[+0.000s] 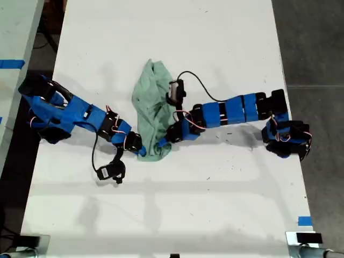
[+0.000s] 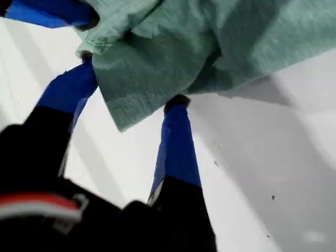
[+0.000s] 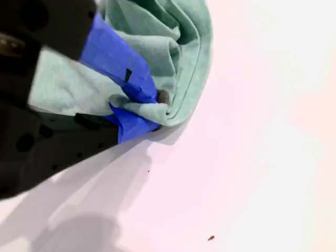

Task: Fold t shirt

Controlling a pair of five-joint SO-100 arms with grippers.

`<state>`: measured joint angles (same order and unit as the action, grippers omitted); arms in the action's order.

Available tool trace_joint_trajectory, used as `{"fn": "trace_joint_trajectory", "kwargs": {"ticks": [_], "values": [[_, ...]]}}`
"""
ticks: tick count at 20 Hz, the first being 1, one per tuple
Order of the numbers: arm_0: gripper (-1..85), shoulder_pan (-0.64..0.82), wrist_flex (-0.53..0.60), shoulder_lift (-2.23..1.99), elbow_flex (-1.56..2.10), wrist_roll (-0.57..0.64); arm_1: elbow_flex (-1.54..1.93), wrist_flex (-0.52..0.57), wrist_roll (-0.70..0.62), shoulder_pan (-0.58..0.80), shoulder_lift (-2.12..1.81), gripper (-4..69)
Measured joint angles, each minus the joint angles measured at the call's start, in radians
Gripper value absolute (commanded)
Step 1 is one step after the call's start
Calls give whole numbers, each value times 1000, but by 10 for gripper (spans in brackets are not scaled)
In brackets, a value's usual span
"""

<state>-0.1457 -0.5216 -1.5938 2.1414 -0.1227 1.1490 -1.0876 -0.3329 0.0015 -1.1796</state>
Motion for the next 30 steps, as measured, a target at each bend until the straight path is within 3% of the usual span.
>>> {"fn": "trace_joint_trajectory", "kwargs": {"ticks": [4, 6, 9, 10, 11, 12, 14, 18, 21, 25, 30], "values": [[-3, -2, 0, 2, 0, 0, 0, 11, 118, -21, -86, 223], [-3, -2, 8, 5, 0, 0, 0, 11, 146, -23, -101, 172], [-3, -2, 8, 6, 0, 0, -2, 11, 156, -3, -81, 228], [-3, -2, 8, 6, 0, 0, 0, 11, 158, 9, -51, 209], [-3, -2, 8, 6, 0, 0, 0, 11, 160, 18, -9, 120], [-3, -2, 8, 6, 0, 0, 2, 11, 160, 23, 17, 116], [-3, -5, 8, 6, 0, 0, 2, 11, 152, 23, 31, 12], [-3, -25, 9, -6, 0, 6, 0, -44, 120, 3, 31, 12], [-3, -104, -54, -80, 2, 25, -38, -66, 107, -115, 29, 9], [-3, -232, -181, -137, -255, 114, -210, -100, 61, -255, 15, 9], [-3, -183, -482, -170, -594, 229, -293, -120, -72, -213, -137, 9]]}}
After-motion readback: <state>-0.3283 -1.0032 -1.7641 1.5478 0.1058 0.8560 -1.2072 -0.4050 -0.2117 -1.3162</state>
